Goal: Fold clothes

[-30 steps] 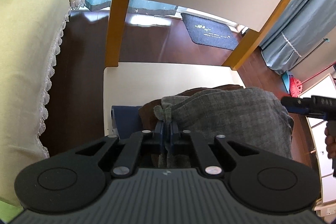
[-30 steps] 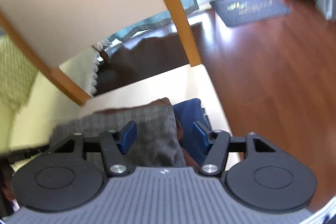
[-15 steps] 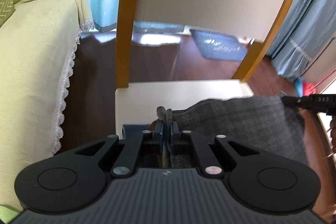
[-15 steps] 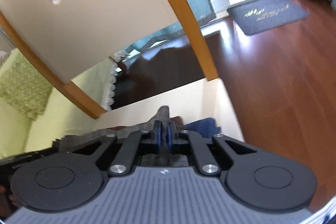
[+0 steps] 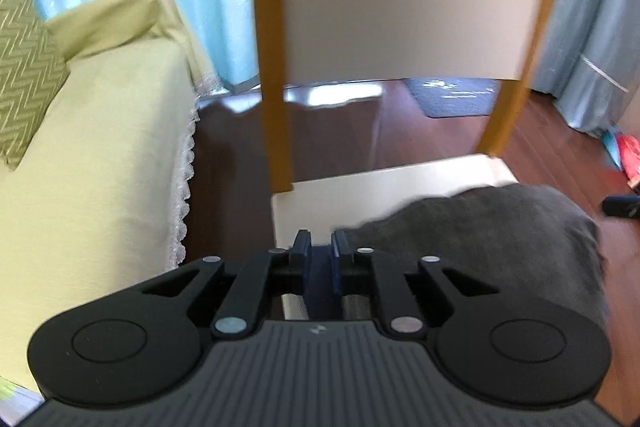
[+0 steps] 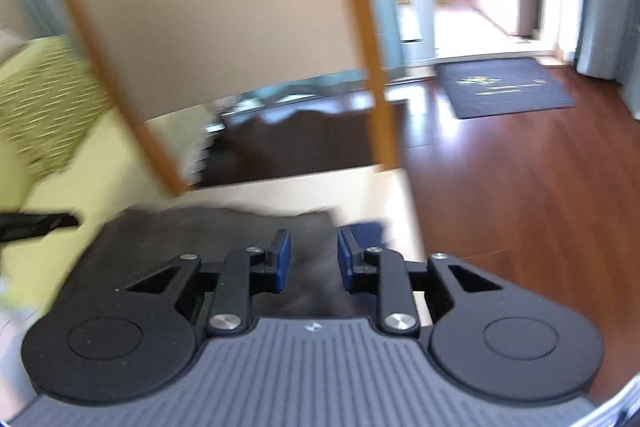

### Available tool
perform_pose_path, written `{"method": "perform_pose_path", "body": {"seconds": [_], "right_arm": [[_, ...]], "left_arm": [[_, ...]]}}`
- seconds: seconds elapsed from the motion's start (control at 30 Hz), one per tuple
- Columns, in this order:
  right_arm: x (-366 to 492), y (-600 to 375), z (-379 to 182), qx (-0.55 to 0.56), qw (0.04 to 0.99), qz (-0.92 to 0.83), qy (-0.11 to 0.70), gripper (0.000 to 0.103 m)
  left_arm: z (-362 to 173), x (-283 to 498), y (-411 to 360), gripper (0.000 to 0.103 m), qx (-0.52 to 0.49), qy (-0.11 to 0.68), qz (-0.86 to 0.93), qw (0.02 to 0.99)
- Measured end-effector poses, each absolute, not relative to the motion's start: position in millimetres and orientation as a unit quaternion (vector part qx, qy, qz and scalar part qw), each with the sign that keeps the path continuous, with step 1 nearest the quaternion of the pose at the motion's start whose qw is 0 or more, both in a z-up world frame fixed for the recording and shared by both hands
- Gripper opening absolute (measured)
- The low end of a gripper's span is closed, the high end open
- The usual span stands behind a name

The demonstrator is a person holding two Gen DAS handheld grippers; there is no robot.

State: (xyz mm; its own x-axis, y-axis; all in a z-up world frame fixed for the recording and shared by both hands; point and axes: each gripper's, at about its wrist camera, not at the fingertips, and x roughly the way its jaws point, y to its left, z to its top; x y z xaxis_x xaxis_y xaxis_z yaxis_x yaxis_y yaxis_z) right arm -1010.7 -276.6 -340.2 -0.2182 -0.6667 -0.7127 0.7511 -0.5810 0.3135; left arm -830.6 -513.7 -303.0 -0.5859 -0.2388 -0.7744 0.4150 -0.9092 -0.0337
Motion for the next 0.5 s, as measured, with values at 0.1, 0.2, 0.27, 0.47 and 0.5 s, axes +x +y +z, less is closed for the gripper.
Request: {"method": "perform_pose_path", "body": {"seconds": [0.1, 0.2, 0.27, 0.47, 0.5], "right_arm": [[-978.7, -286.7, -363.0, 0.428, 0.506, -0.742, 0.097, 0.02], [-984.3, -294.0, -386.3, 0.418, 0.496, -0.749, 0.134, 0.005], [-1001.1, -292.0, -390.5, 0.391, 0.463, -0.778, 0.166, 0.001], [-1014.1, -265.6, -352.9, 0.37, 0.444, -0.802, 0.15, 0.01], [-1004.4, -261.1, -345.3, 0.366, 0.461, -0.796, 0.144, 0.01]], "left_arm": [[-316.5, -831.9, -476.3, 0.016, 0.436, 0.065, -0.889, 0.126], [-352.4, -841.2, -467.2, 0.016, 0.469, 0.025, -0.872, 0.142], [-356.1, -844.7, -478.0, 0.016, 0.468, 0.037, -0.866, 0.171], [-308.8, -826.5, -473.2, 0.011, 0.436, 0.043, -0.876, 0.199], [-303.3, -821.9, -467.1, 0.011, 0.437, 0.043, -0.879, 0.188]]}}
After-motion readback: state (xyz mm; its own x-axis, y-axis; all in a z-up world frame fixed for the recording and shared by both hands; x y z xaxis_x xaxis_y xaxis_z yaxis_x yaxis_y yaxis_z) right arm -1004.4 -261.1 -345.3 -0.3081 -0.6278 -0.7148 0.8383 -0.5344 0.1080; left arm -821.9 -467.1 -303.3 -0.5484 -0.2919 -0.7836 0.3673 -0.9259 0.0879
